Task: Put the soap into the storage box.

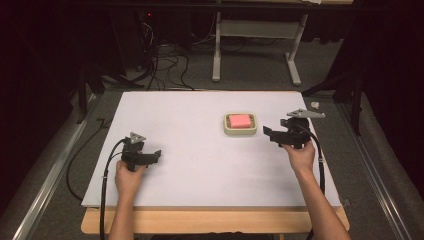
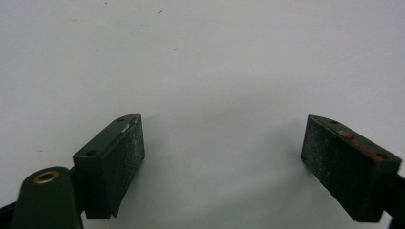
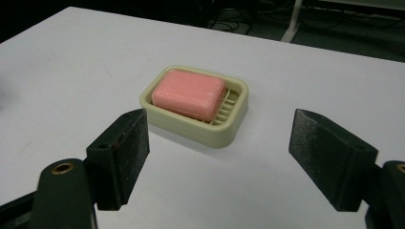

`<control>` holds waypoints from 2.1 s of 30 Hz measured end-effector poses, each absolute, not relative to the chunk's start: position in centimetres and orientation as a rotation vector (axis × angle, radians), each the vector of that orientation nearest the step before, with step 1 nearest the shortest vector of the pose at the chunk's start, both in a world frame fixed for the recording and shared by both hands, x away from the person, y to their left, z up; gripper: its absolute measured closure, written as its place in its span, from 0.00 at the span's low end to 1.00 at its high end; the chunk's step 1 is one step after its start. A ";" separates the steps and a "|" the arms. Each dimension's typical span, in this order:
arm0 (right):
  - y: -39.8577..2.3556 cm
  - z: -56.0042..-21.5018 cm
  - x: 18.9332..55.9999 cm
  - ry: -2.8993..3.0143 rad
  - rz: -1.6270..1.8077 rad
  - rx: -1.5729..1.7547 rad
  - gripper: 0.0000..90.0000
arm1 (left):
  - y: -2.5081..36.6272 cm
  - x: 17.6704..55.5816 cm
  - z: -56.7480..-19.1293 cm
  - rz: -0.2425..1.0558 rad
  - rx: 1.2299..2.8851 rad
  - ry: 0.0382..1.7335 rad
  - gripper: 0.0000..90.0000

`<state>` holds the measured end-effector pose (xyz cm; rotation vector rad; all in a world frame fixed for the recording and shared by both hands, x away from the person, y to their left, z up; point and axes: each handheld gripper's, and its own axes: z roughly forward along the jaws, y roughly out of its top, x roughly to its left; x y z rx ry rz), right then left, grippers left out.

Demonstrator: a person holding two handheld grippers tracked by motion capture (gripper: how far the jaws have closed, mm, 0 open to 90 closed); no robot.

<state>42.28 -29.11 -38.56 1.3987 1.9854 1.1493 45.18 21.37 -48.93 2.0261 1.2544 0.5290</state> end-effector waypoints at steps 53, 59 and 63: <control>-31.5 -42.8 38.0 1.965 1.122 1.467 0.26 | 21.4 45.2 -48.9 0.531 2.027 1.253 0.17; -31.5 -43.5 38.1 1.970 1.115 1.487 0.27 | 21.4 45.2 -48.9 0.531 2.027 1.253 0.17; -31.5 -44.1 38.2 1.976 1.111 1.499 0.27 | 21.3 45.2 -48.9 0.532 2.027 1.253 0.17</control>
